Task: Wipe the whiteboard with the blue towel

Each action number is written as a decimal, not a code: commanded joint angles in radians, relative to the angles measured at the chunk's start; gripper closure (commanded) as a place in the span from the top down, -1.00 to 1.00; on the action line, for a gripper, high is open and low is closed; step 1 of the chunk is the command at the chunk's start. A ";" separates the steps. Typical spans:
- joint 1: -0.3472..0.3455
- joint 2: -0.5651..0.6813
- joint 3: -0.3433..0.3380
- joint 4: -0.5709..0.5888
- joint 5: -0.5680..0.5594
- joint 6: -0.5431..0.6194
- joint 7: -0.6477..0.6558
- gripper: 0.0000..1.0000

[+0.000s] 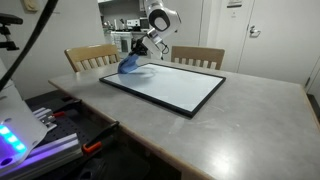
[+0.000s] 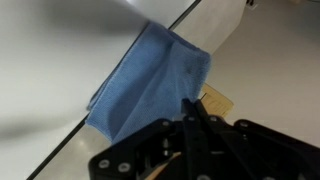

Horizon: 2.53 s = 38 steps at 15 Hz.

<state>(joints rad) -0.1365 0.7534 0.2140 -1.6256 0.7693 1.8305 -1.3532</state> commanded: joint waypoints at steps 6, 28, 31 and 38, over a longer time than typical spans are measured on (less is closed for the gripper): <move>-0.007 0.136 -0.071 0.123 -0.020 -0.104 -0.010 -0.99; -0.005 0.007 -0.129 -0.084 -0.225 0.302 0.284 -0.99; -0.012 -0.016 -0.126 -0.119 -0.254 0.340 0.318 -0.99; -0.021 -0.067 -0.130 -0.194 -0.321 0.418 0.411 -0.99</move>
<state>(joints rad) -0.1407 0.7314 0.0804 -1.7490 0.4949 2.1997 -0.9812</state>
